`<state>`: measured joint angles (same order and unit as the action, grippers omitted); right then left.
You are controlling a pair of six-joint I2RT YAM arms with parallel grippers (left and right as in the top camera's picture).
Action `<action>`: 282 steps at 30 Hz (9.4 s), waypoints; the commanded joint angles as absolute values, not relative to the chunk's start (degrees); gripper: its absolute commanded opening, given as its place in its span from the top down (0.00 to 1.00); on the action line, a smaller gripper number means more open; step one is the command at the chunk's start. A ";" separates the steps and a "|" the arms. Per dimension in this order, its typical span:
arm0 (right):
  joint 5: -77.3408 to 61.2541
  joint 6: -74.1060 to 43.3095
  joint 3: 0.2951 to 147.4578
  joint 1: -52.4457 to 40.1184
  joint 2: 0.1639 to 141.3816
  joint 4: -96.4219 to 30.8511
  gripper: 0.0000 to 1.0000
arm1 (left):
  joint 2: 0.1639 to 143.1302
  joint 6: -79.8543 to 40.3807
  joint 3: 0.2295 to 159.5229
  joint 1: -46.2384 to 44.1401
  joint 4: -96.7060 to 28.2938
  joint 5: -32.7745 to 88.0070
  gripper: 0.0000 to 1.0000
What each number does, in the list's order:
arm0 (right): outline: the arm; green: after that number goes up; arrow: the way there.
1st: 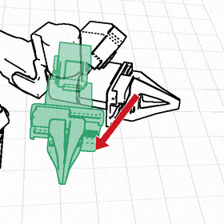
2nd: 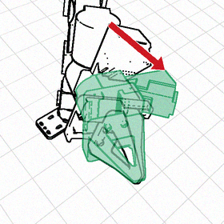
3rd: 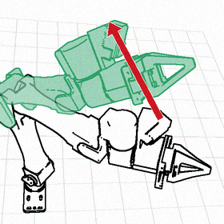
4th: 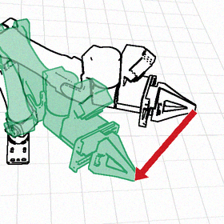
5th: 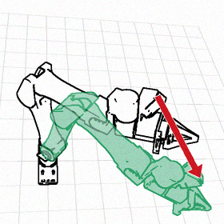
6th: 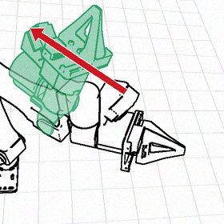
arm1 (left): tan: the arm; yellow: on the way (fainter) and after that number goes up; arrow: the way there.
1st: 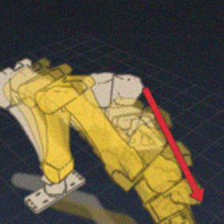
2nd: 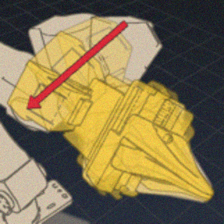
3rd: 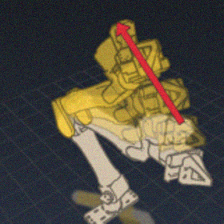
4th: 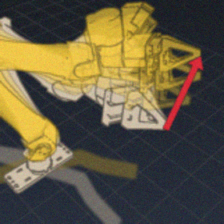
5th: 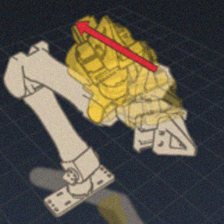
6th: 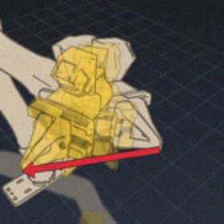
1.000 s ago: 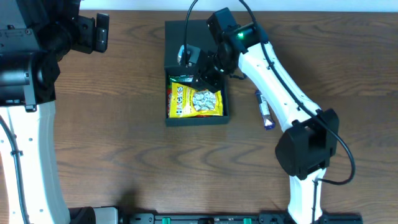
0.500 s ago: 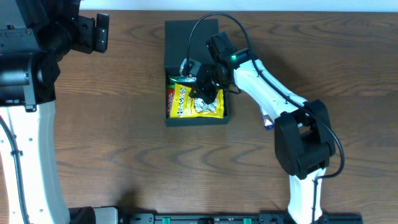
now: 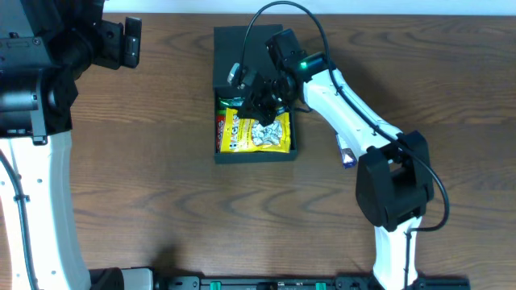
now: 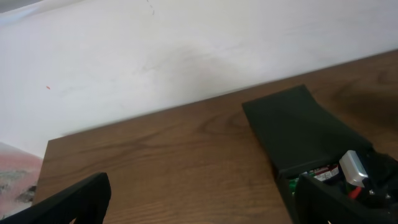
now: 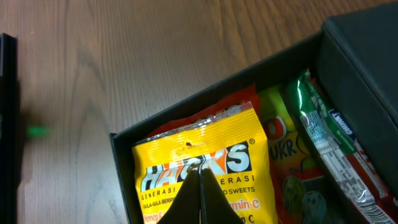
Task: Pack container
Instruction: 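Push the yellow Hacks bag down into the box with the right gripper, then grasp the blue-wrapped bar beside the box with the right gripper, then place the blue-wrapped bar into the box's back left and release, then bring both grippers to the lid's back edges and swing it forward, then press both grippers against the box sides to square the closed box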
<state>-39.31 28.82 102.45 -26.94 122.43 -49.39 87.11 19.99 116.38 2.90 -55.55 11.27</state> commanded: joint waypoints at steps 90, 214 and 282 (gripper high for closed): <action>-3.05 8.12 84.40 -6.83 121.93 -47.59 0.70 | 87.00 21.02 117.80 3.09 -55.46 13.21 0.05; -45.74 21.04 118.13 -9.13 121.54 -64.71 0.99 | 134.15 4.71 142.30 -3.40 -70.04 39.64 0.94; -29.30 1.98 96.97 -11.55 121.08 -50.43 0.99 | 129.86 -4.78 109.86 -13.10 -66.15 30.44 0.94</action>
<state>-26.11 0.86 95.92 -10.46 120.84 -50.96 129.43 -4.51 110.08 -10.87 -66.70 27.05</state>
